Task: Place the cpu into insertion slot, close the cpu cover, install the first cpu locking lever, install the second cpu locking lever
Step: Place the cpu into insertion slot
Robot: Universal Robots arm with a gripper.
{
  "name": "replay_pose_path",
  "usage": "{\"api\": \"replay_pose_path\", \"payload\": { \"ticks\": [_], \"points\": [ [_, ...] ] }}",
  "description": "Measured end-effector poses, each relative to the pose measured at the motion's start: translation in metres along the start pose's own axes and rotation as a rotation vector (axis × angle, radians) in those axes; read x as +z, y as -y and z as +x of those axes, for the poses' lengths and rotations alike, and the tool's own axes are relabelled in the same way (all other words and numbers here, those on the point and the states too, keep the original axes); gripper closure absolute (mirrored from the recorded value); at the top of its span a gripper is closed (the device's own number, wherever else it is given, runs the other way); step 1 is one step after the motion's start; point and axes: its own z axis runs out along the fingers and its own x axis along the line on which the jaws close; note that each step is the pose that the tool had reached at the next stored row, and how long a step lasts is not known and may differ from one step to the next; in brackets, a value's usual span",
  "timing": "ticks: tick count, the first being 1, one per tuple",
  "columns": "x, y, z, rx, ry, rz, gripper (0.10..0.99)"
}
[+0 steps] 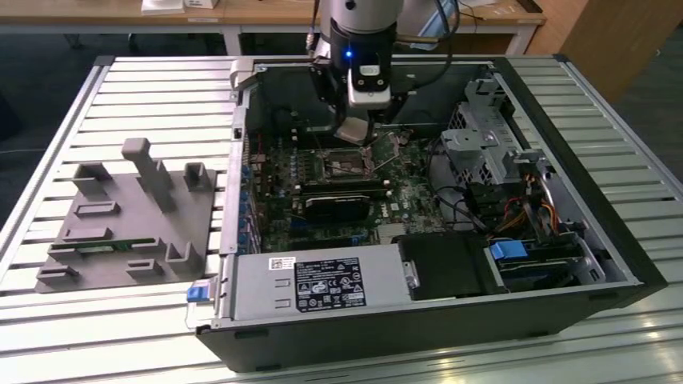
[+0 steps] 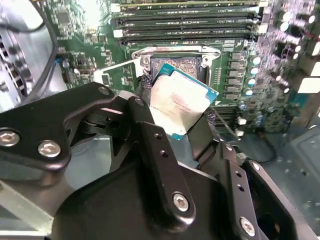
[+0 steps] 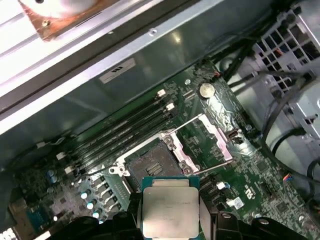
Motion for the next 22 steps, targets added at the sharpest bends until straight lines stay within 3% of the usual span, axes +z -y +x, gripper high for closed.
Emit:
{"api": "replay_pose_path", "payload": {
  "ticks": [22],
  "points": [
    [0.0154, 0.0014, 0.0000, 0.399, 0.0353, 0.001, 0.545]
  ]
}}
